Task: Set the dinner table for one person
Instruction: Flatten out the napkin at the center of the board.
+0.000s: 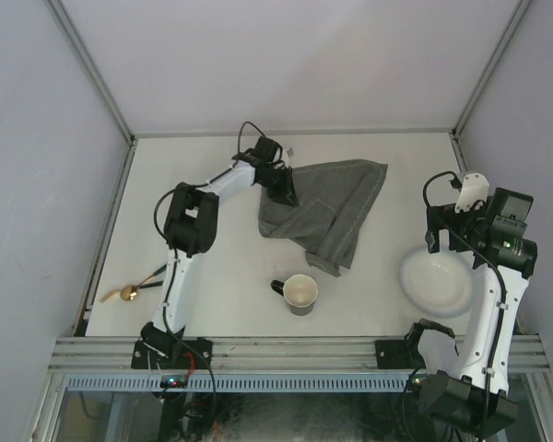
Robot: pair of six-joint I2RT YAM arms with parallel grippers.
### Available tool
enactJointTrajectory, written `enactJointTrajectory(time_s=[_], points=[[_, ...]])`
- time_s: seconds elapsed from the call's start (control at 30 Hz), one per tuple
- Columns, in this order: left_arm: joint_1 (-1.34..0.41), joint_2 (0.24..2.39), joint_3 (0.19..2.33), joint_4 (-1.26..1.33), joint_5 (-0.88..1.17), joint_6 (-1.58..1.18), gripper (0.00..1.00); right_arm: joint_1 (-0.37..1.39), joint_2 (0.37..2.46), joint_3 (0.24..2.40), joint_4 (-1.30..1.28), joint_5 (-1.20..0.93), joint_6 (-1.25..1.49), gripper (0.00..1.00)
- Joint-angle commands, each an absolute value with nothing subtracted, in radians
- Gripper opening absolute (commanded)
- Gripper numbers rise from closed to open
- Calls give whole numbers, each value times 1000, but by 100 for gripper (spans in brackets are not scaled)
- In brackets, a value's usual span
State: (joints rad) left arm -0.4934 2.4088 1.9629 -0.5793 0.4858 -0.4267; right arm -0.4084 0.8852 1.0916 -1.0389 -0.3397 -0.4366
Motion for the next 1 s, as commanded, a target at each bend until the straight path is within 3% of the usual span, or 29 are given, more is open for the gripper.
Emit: enactJointTrajectory(time_s=[0.0,0.03,0.1,0.2,0.37,0.5,0.67,0.83,0.97], points=[[-433,2305,1937,-604,521,-392,34,-380,894,1129,-996,-322,-400,100],[-433,2300,1942,-610,546,-395,51,-377,896,1128,-994,-322,-399,100],[-449,2280,1955,-611,577,-393,73,-375,897,1124,-989,-321,-399,100],[-521,2233,1976,-601,555,-350,82,-374,900,1118,-984,-321,-397,100],[-618,2169,1970,-519,421,-253,82,-372,891,1103,-981,-316,-395,100],[-648,2287,2113,-585,348,-222,78,-371,884,1098,-981,-321,-390,100],[-652,2407,2264,-695,95,-196,74,-370,872,1084,-982,-307,-396,100],[-646,2346,2212,-659,-126,-102,72,-373,876,1071,-974,-303,-402,100],[-607,2373,2250,-691,-117,-131,72,-371,890,1069,-957,-319,-390,100]])
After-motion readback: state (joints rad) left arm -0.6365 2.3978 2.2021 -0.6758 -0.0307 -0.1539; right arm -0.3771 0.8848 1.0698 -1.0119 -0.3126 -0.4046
